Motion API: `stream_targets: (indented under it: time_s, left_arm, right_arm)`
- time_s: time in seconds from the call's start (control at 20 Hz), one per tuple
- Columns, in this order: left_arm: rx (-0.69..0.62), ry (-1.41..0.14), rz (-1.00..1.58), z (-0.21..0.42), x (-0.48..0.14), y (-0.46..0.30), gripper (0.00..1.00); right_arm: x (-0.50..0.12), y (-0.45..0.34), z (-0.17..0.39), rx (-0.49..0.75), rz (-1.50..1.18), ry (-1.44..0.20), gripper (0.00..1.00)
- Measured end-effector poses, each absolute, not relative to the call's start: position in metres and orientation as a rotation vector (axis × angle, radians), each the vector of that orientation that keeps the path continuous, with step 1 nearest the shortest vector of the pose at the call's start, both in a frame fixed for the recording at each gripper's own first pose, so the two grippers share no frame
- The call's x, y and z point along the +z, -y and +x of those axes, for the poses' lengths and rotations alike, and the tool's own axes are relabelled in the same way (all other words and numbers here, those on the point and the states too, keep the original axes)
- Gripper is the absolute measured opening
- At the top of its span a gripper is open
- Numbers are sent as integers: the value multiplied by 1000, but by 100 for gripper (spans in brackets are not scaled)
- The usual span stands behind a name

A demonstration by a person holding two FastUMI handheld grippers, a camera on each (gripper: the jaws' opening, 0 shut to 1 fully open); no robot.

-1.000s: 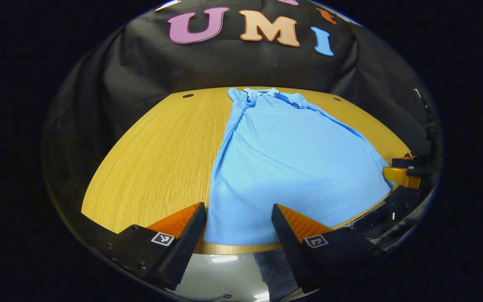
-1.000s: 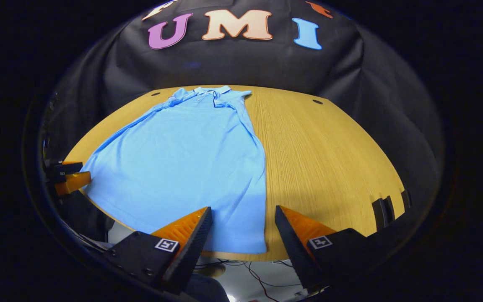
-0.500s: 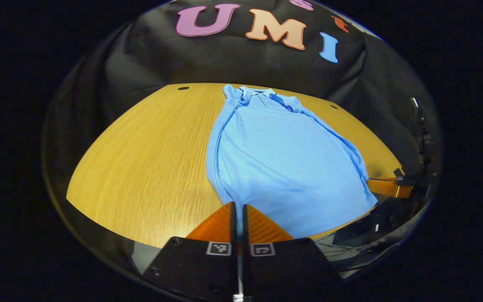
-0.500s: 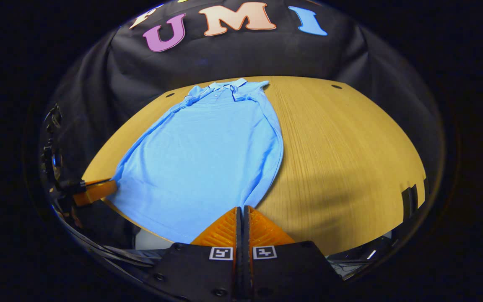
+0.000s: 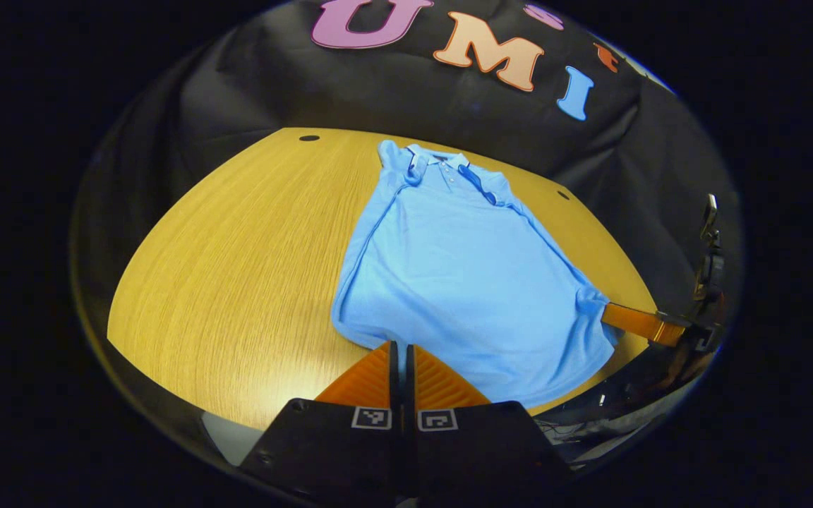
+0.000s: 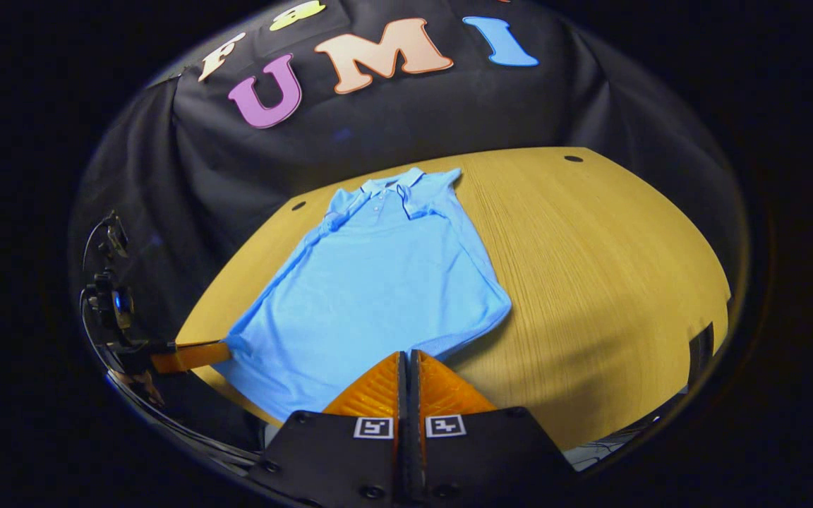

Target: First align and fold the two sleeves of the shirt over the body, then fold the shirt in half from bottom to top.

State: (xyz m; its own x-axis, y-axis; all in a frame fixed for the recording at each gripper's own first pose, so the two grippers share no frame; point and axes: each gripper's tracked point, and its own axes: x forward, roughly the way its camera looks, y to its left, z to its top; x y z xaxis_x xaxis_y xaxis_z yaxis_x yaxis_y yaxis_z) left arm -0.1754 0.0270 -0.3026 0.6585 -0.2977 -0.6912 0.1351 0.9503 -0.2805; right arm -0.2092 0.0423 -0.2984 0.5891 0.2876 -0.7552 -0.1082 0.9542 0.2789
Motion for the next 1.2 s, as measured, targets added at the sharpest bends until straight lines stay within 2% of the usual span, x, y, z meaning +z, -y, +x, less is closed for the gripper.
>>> stream_targets:
  time_s: [0.6, 0.7, 0.95, 1.2]
  left_arm:
    - [-227, -684, -241, -24, -230, -27, 2]
    - [-228, -658, -229, 6, -224, -28, 0]
    - [-203, -626, -249, 85, -222, -40, 0]
    - [-214, -619, -203, 159, -233, -40, 0]
  right_arm:
    - [-241, -55, -39, 194, 333, -713, 0]
    - [-238, -59, -9, 196, 342, -693, 3]
    - [-249, -72, 64, 197, 329, -659, 2]
    - [-274, -67, 130, 145, 305, -649, 2]
